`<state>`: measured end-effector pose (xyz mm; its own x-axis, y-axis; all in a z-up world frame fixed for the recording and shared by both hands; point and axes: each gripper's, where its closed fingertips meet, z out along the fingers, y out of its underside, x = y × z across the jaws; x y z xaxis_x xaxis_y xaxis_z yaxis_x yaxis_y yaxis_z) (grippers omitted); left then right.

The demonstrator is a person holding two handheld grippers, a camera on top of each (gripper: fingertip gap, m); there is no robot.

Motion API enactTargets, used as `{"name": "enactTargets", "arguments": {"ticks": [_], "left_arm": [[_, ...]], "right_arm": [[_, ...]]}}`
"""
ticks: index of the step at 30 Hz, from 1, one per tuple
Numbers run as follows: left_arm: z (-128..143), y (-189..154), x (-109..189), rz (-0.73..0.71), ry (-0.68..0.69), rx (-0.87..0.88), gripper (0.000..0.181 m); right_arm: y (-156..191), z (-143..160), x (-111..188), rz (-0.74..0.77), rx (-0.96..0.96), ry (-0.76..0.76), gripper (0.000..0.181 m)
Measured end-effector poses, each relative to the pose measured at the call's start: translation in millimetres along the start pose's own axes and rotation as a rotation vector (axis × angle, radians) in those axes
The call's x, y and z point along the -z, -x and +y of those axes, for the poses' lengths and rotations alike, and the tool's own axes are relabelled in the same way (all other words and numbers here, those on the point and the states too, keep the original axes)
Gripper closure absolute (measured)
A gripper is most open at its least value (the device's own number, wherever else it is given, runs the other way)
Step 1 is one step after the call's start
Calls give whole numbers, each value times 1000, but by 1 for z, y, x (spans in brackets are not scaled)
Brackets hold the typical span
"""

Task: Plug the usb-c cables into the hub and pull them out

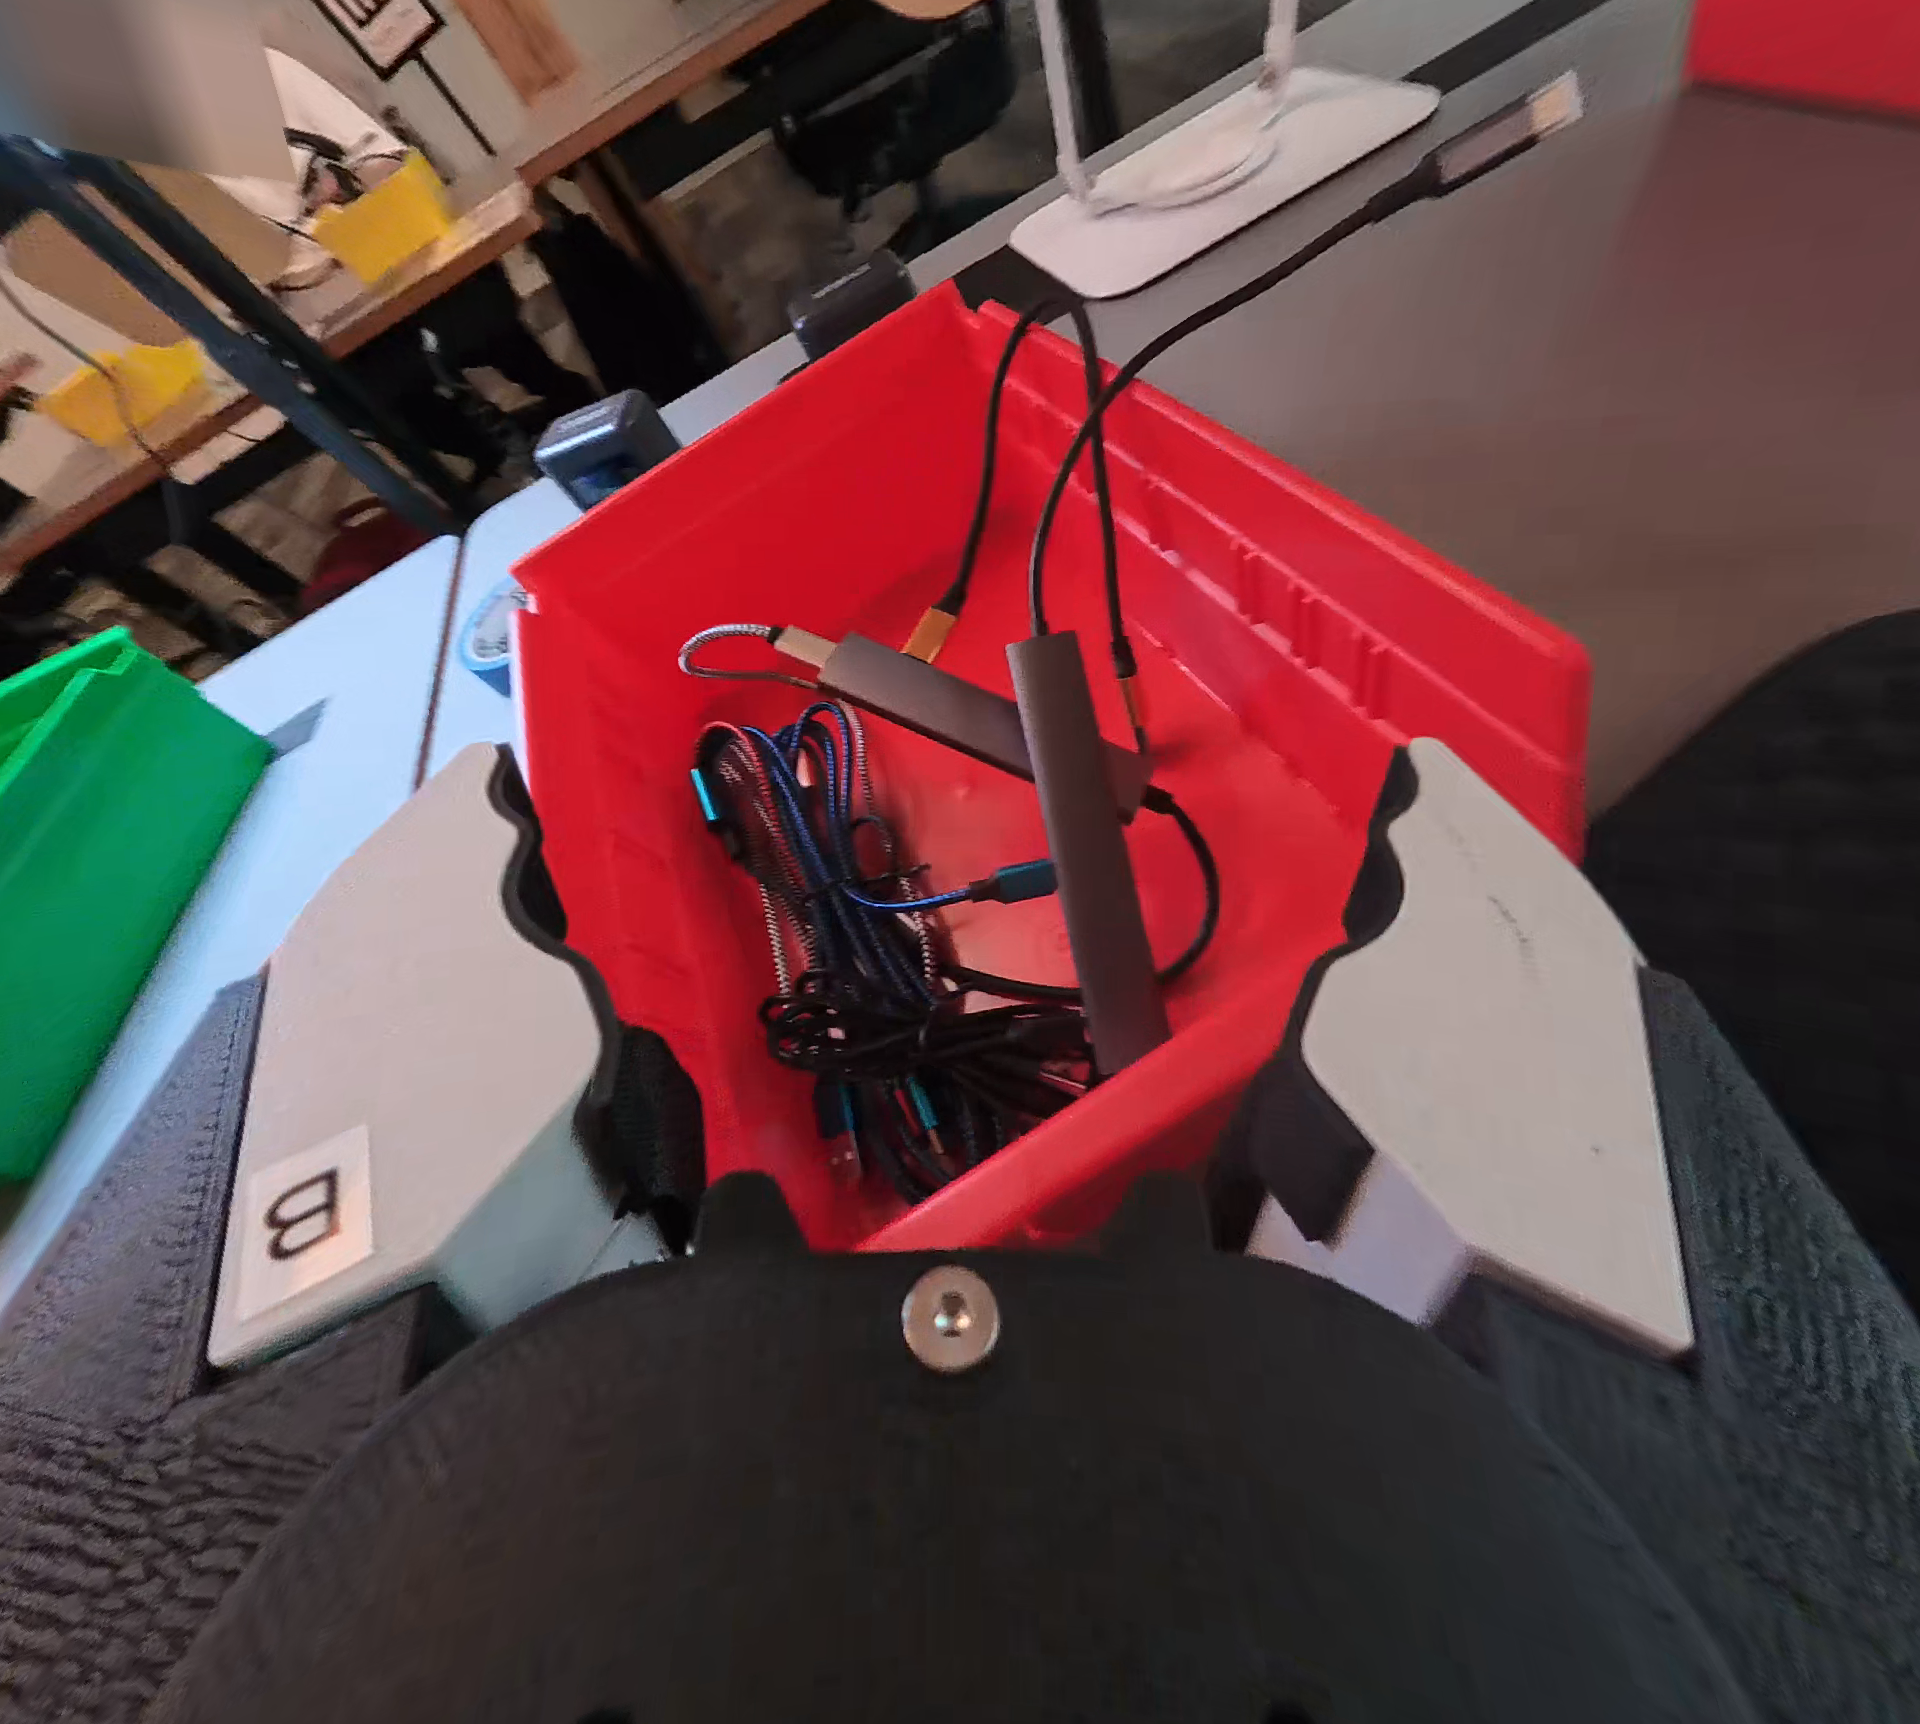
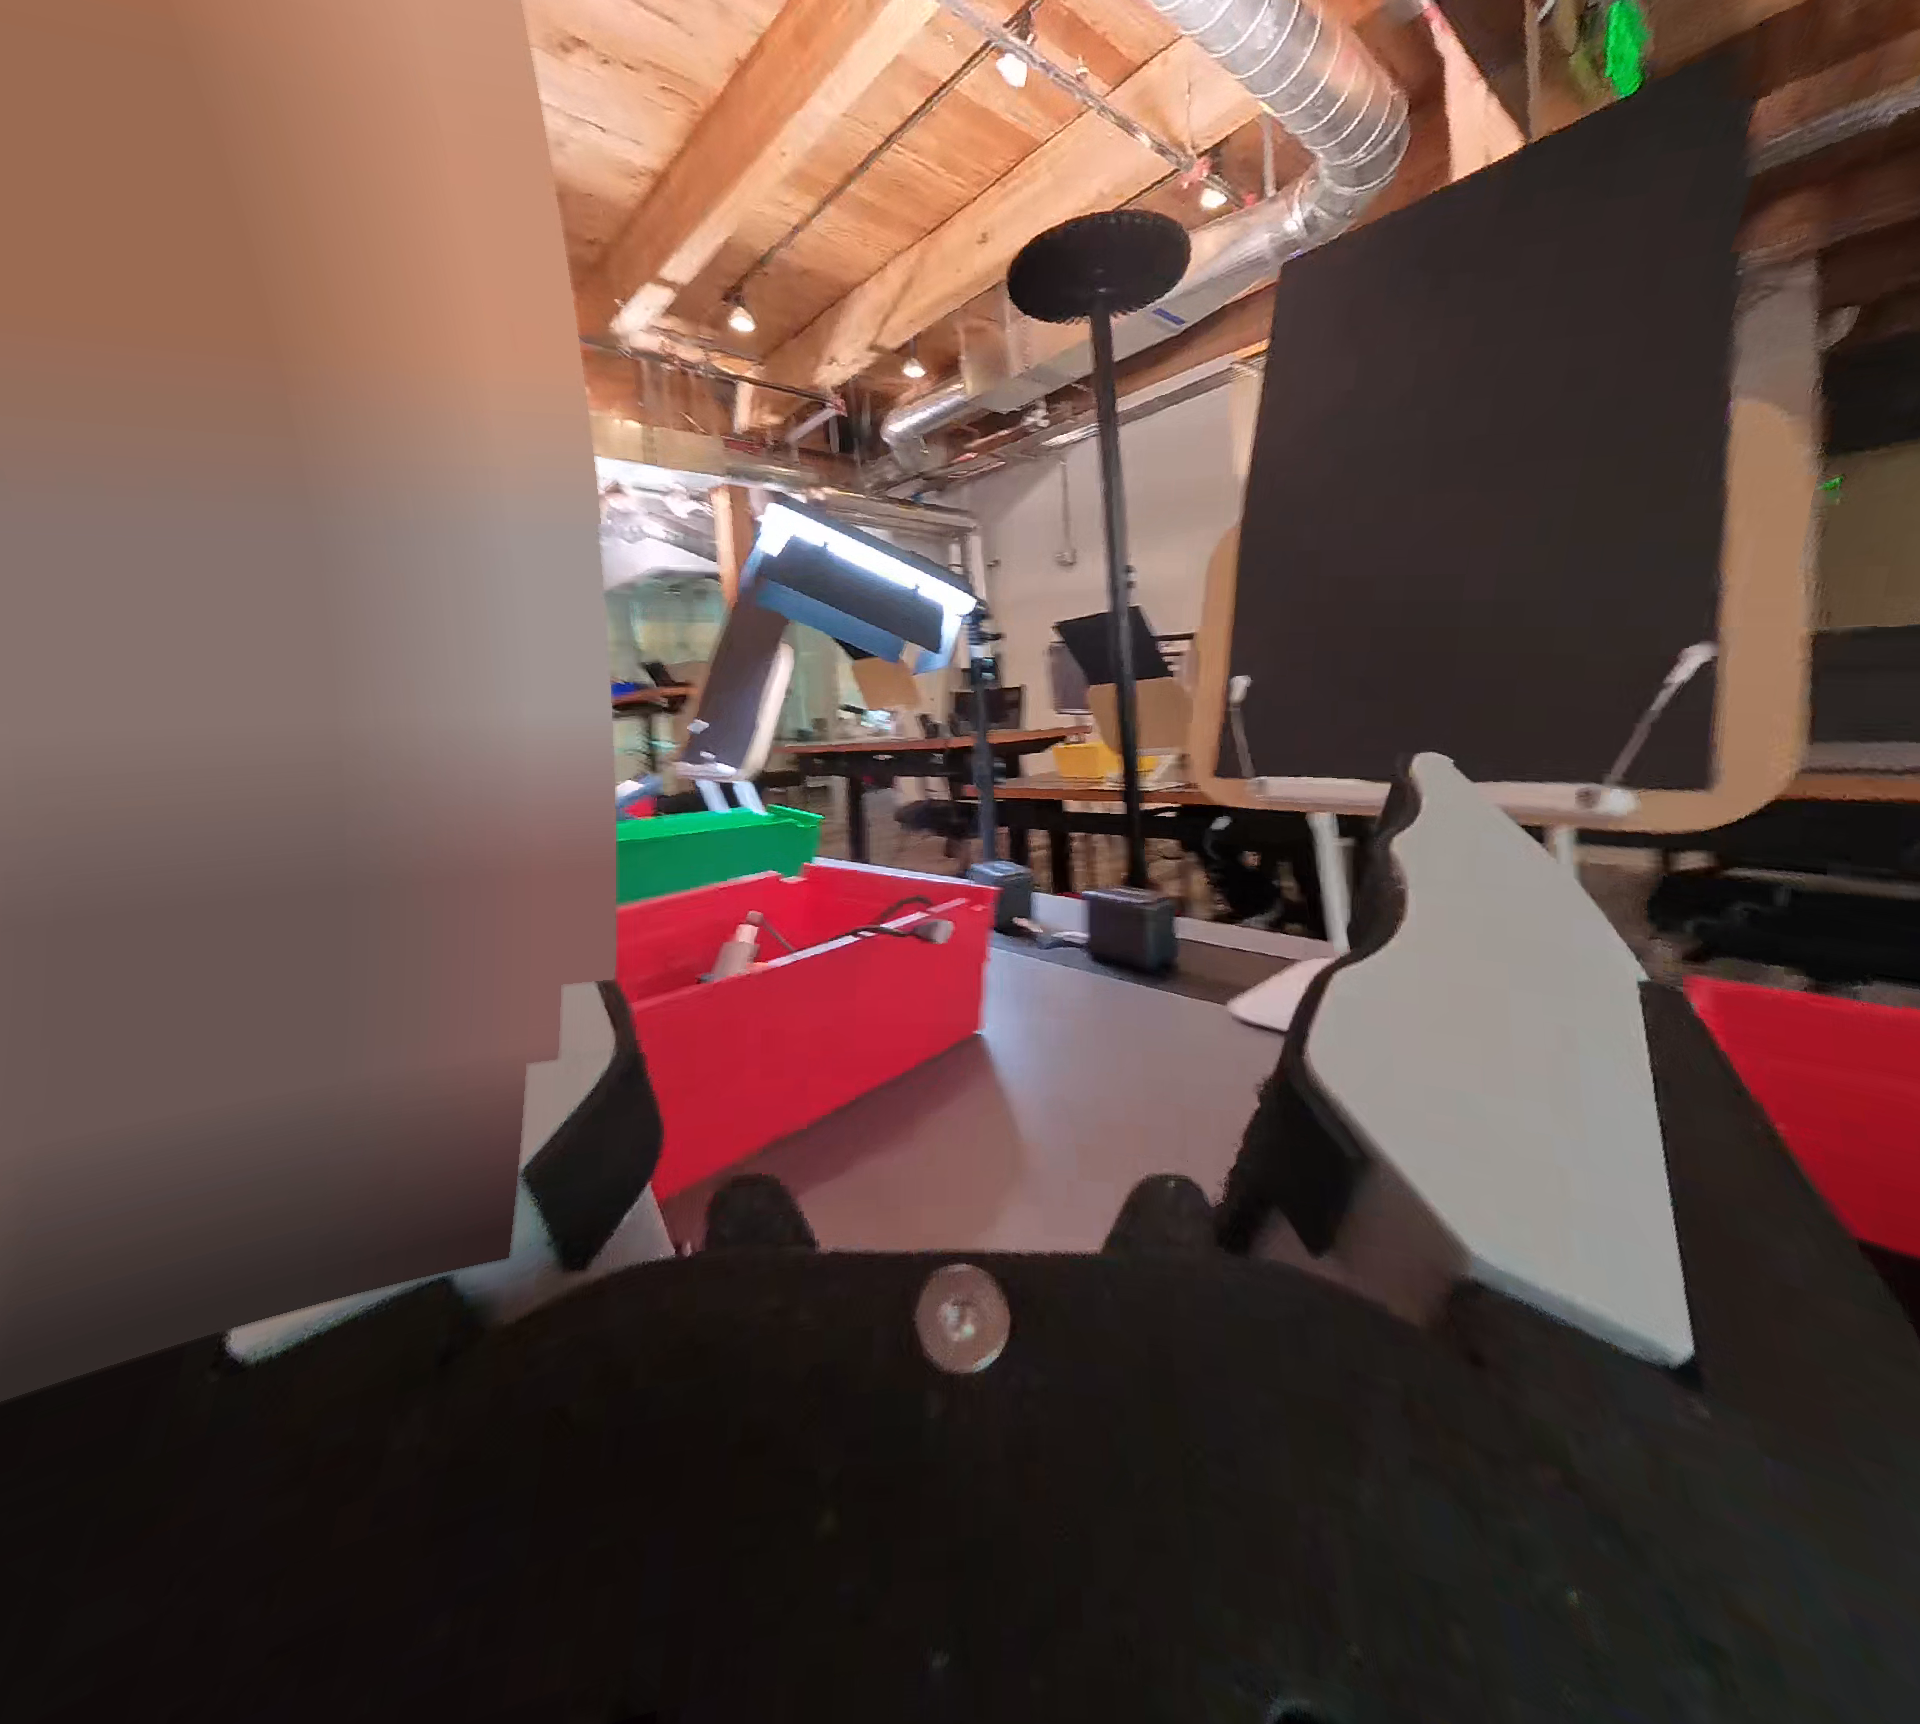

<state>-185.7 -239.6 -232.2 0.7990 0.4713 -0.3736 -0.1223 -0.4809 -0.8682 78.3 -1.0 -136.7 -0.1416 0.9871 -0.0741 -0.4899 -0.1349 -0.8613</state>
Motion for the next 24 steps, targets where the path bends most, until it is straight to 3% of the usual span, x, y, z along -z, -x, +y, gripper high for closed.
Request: {"name": "enactTargets", "arguments": {"ticks": [6, 11, 13, 15, 16, 17, 18, 21, 22, 24], "left_arm": [[3, -18, -10, 74, 4, -40, 37], [7, -29, -14, 153, 7, 15, 39], [14, -32, -16, 175, 45, 13, 52], [22, -34, -19, 185, 92, 11, 79], [26, -36, -20, 202, 112, 14, 99], [28, -39, -22, 221, 124, 22, 134], [30, -39, -24, 228, 126, 38, 157], [41, -33, -35, 184, 194, 36, 161], [49, -32, -39, 168, 247, 12, 150], [66, -32, -46, 160, 371, -18, 129]], "right_arm": [[-10, 9, 0, 130, 349, 33, 36], [1, 15, -2, 68, 326, 41, 42], [2, 14, -1, 69, 306, 21, 52], [2, 13, 1, 68, 284, 2, 61], [3, 16, 2, 55, 267, 28, 90], [4, 23, 7, 38, 264, 86, 157], [3, 26, 11, 40, 264, 118, 181], [1, 26, 12, 40, 263, 128, 181], [3, 28, 12, 11, 260, 134, 178], [7, 31, 11, -29, 254, 124, 155]]}}
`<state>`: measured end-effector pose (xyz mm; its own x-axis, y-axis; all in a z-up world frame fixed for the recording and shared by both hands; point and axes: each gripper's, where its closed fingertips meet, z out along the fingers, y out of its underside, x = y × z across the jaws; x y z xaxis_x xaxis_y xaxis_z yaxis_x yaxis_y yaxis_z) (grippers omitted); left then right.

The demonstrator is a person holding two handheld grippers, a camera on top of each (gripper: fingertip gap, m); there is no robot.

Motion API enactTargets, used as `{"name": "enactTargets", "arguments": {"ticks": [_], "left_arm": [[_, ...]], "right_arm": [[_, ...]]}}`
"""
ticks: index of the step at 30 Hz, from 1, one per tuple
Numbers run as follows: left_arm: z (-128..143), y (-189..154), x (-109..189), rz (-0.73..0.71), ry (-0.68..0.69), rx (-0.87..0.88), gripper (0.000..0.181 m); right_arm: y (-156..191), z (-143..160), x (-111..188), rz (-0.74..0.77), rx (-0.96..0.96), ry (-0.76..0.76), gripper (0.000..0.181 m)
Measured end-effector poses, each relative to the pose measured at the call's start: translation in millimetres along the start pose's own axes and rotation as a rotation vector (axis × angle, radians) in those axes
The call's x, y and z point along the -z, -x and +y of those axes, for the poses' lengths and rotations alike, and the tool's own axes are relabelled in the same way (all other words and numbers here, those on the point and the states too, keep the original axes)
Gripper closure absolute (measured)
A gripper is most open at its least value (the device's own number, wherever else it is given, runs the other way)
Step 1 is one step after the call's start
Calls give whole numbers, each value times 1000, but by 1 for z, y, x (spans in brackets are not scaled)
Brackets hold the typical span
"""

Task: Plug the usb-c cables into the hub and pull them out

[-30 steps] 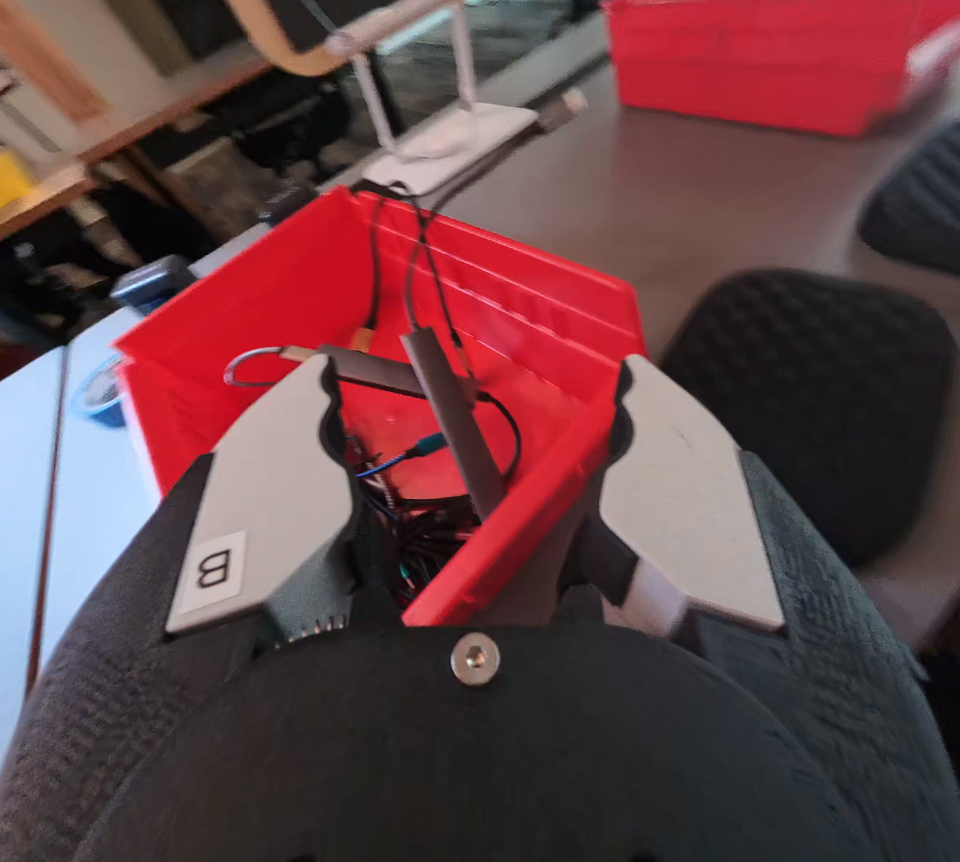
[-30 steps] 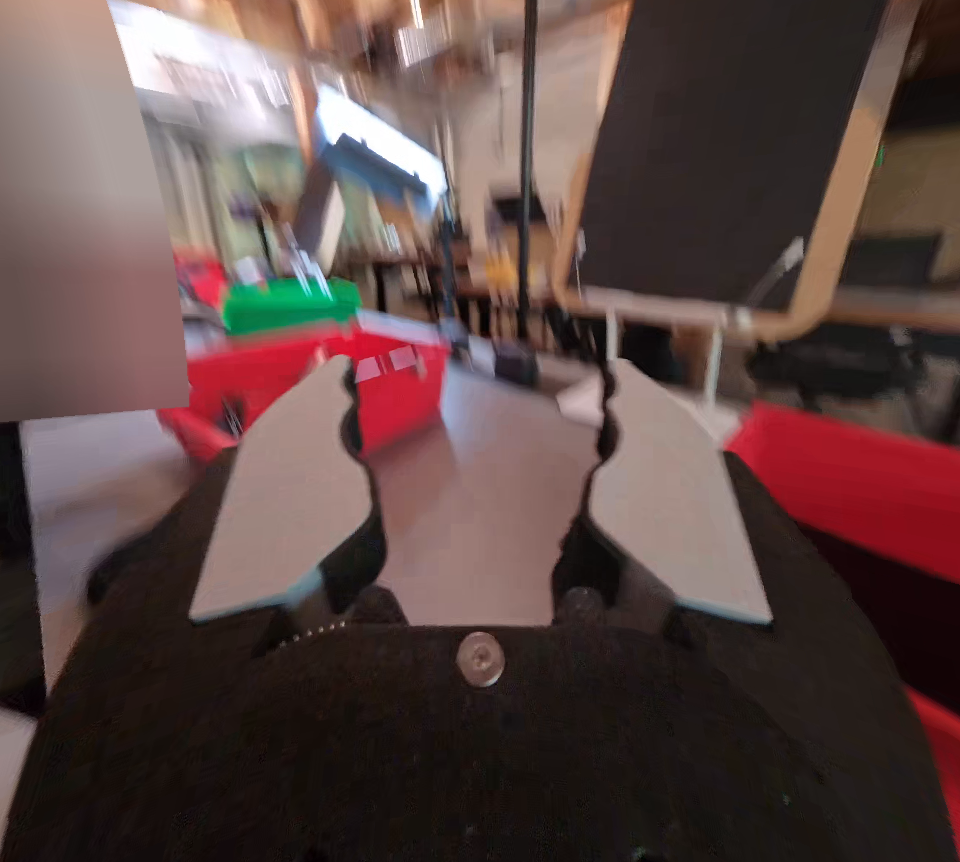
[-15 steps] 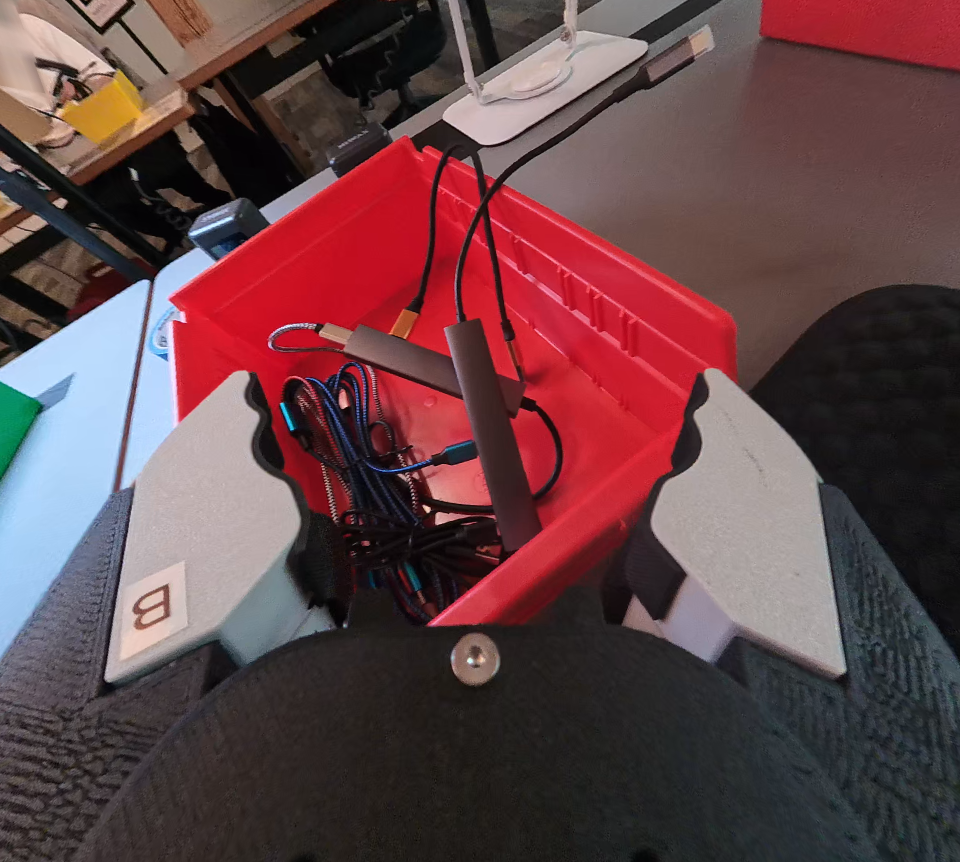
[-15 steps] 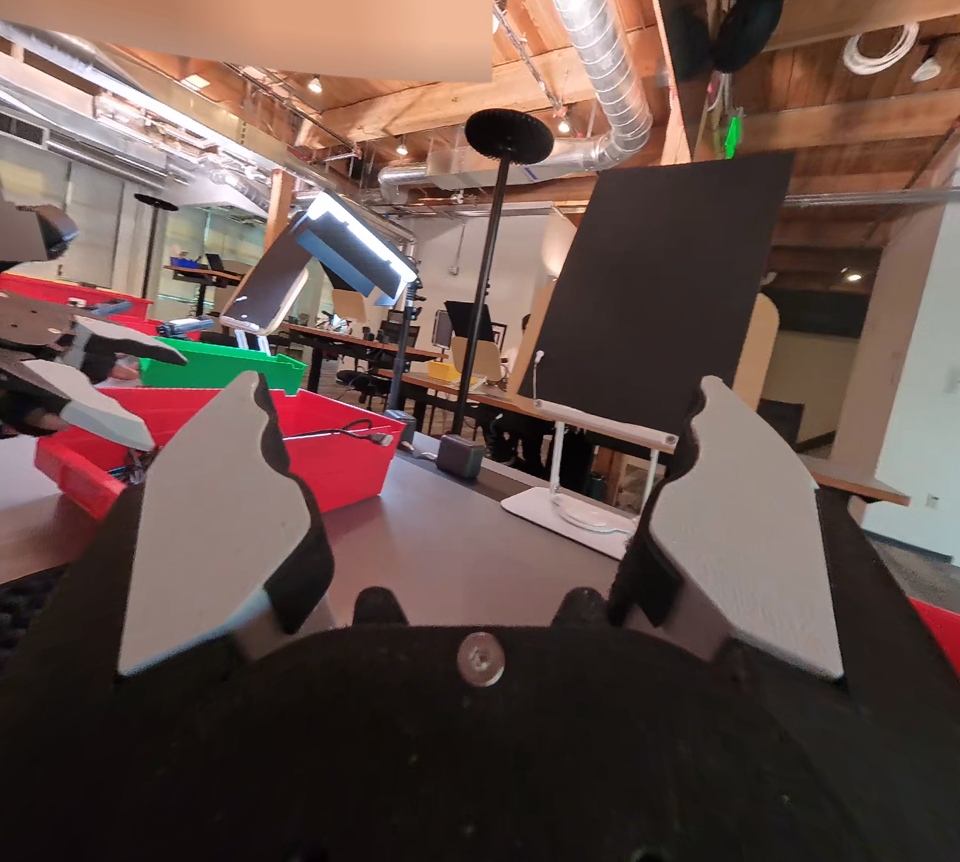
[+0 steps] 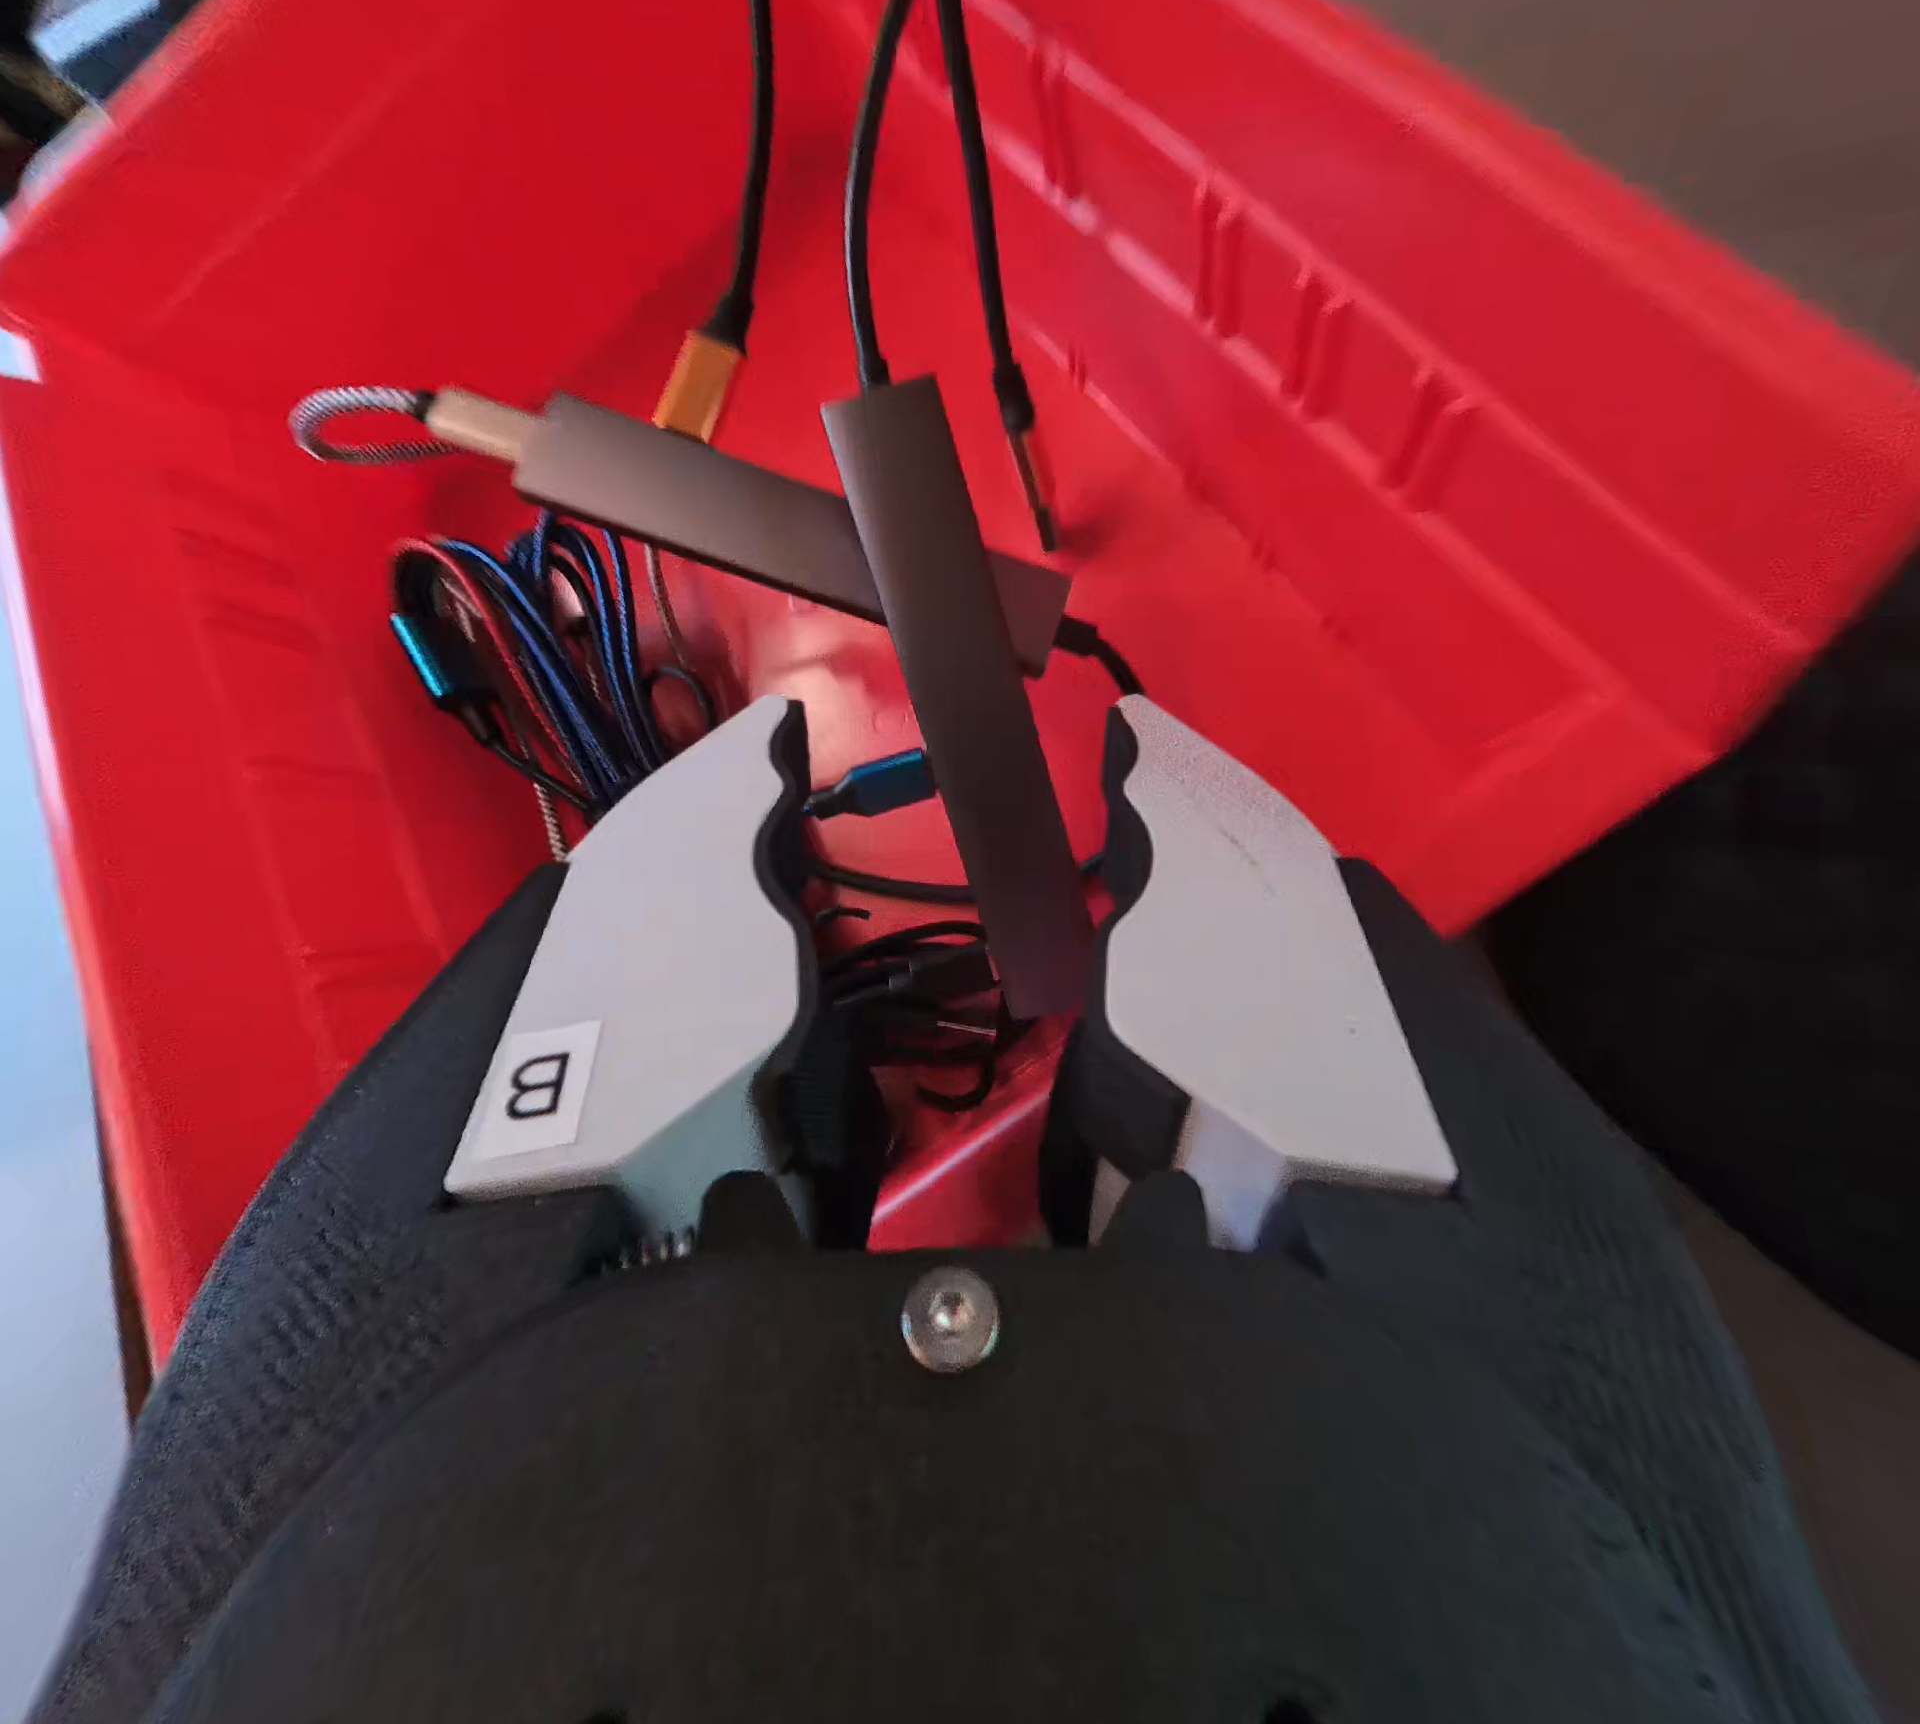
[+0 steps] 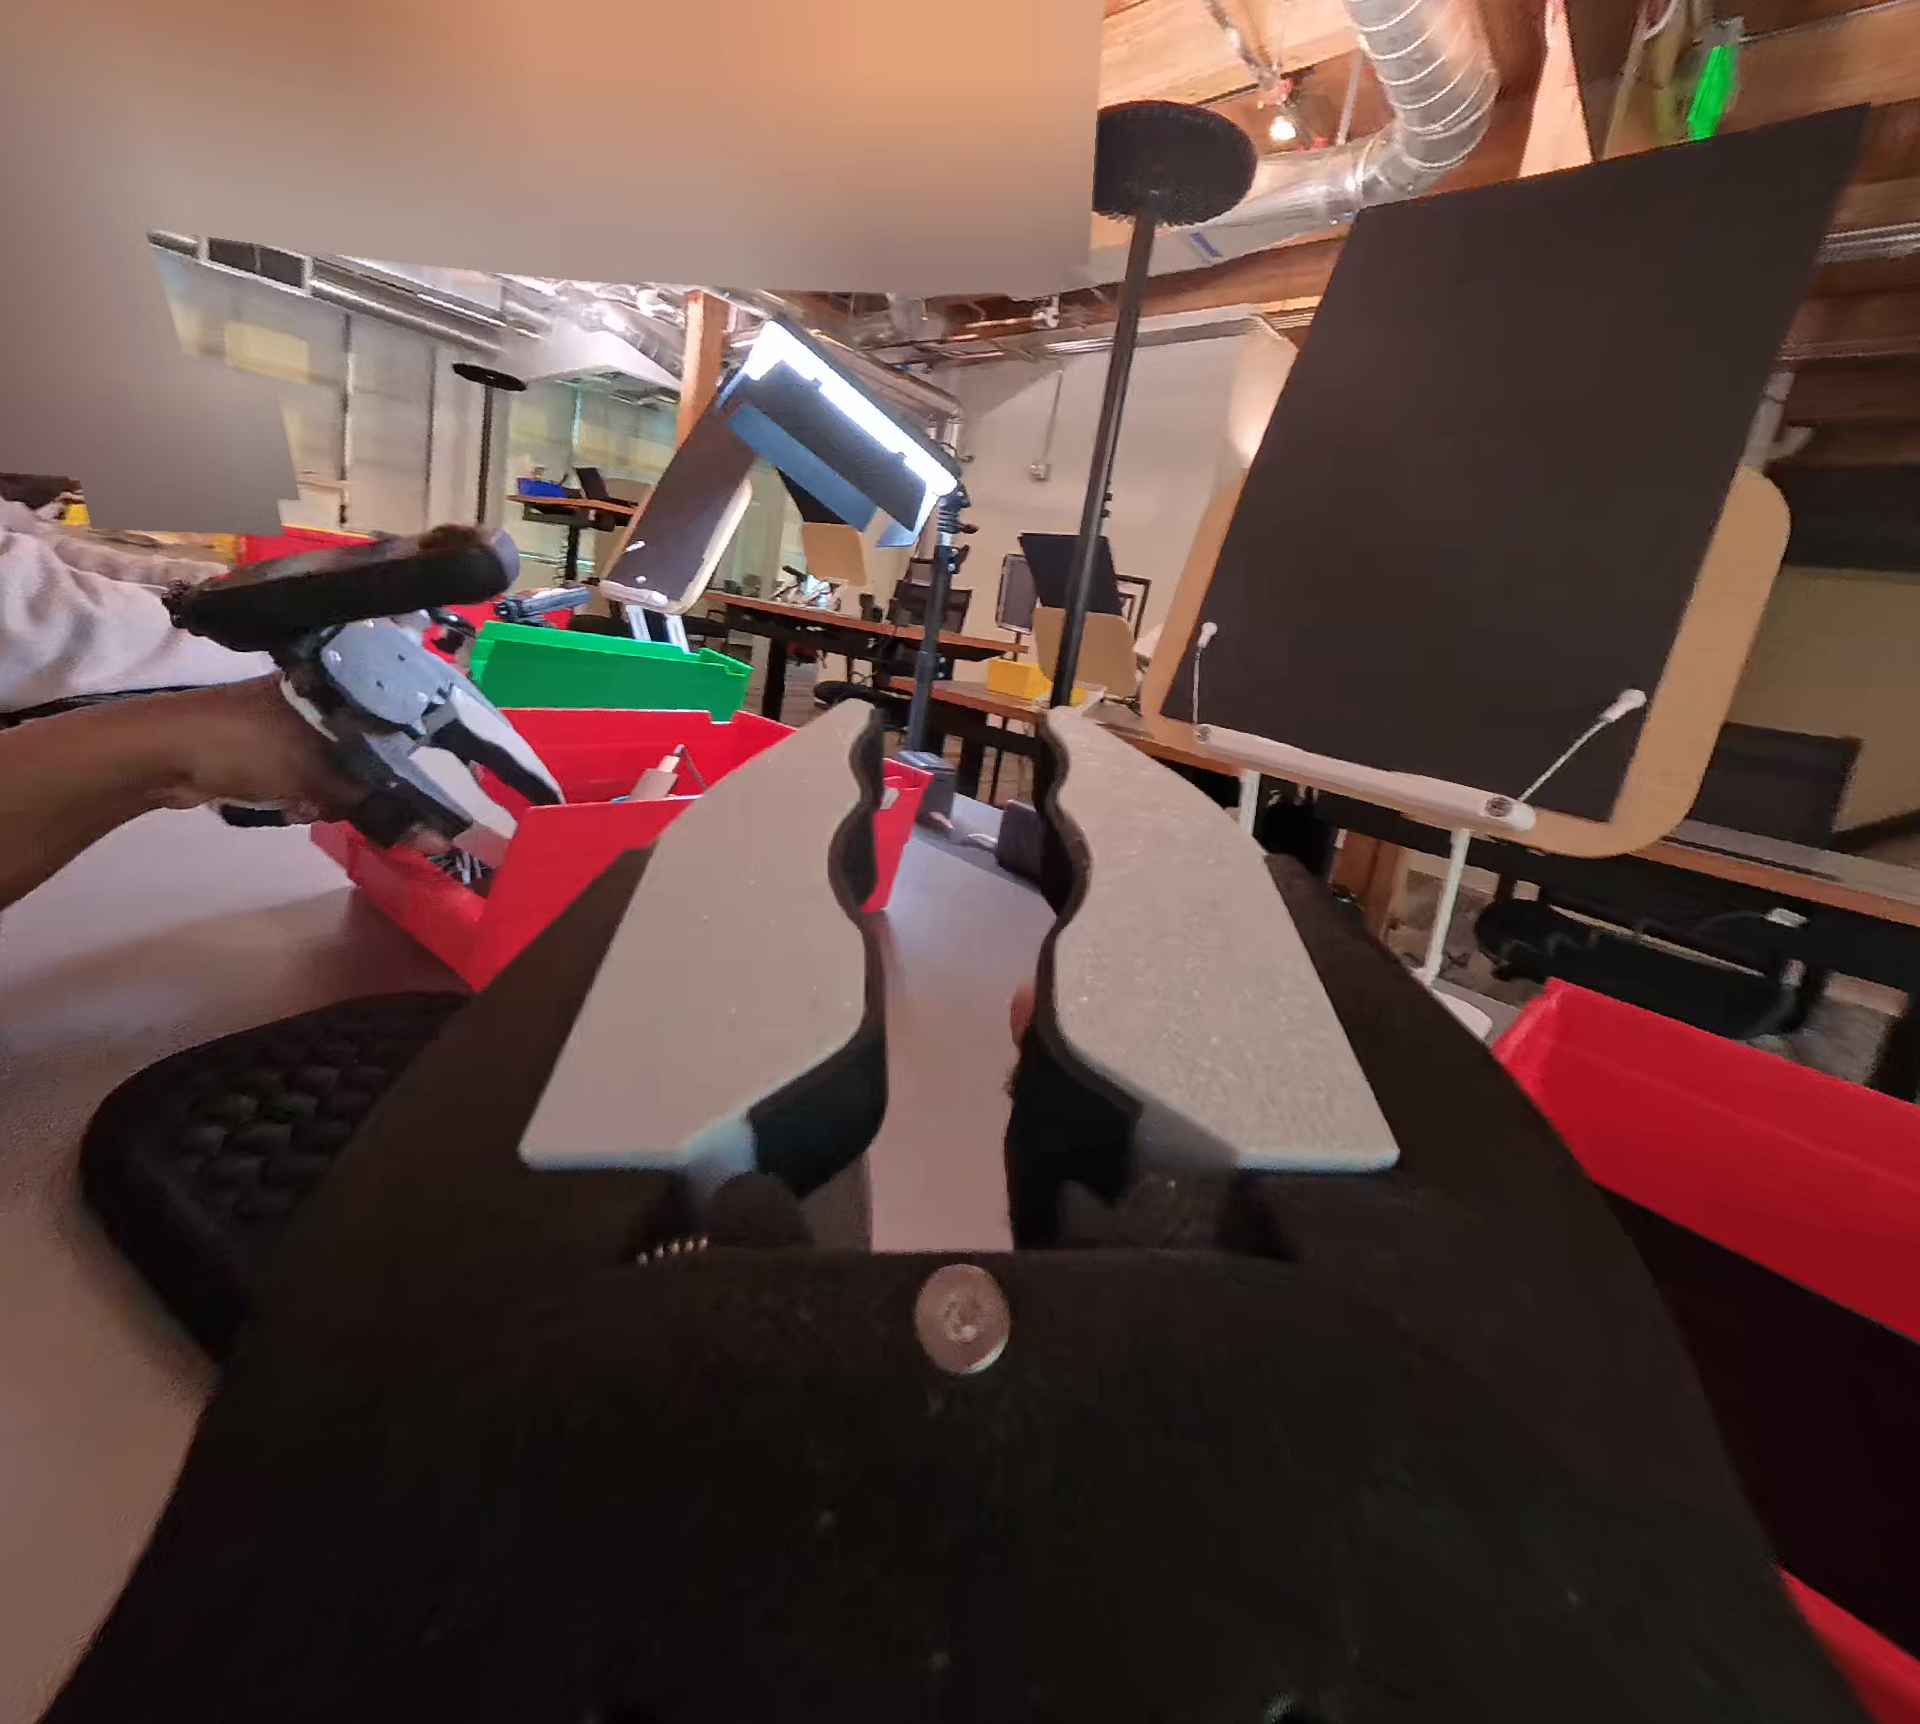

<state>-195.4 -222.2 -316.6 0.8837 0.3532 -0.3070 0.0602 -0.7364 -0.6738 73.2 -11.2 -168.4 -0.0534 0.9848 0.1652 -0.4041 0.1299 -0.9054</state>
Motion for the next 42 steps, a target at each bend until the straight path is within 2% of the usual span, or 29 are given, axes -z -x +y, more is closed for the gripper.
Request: {"name": "enactTargets", "arguments": {"ticks": [3, 5, 9, 16, 21, 23, 27, 30, 34, 36, 39, 41, 42], "left_arm": [[6, -5, -17, 47, 75, 1, 131], [5, -7, -21, 80, 99, 39, 153], [4, -3, -18, 66, 86, 40, 157], [-27, 21, 24, -324, -143, -155, 158], [-47, 23, 42, -319, -276, -75, 159], [-55, 26, 54, -408, -329, -130, 159], [-68, 33, 74, -641, -318, -290, 159], [-70, 39, 72, -647, -311, -306, 159], [-92, 55, 94, -755, -339, -434, 161], [-106, 64, 103, -758, -368, -460, 161], [-125, 70, 112, -682, -429, -455, 161], [-130, 74, 116, -671, -385, -542, 162], [-127, 75, 111, -632, -307, -613, 159]], "right_arm": [[-11, -2, 0, 87, 52, -36, 155], [-9, -5, 1, 83, 88, -52, 155], [-6, 7, -2, 49, 128, 31, 150], [8, 27, -8, 2, 231, 119, 144], [11, 42, -10, 4, 432, 228, 141], [13, 47, -11, -3, 493, 261, 139], [19, 51, -13, -29, 470, 257, 137], [18, 48, -13, -23, 465, 243, 137], [13, 48, -12, -6, 479, 253, 137], [12, 47, -12, 3, 472, 245, 137], [11, 45, -12, 11, 474, 240, 137], [9, 46, -12, 19, 488, 248, 137], [9, 47, -12, 20, 491, 250, 137]]}}
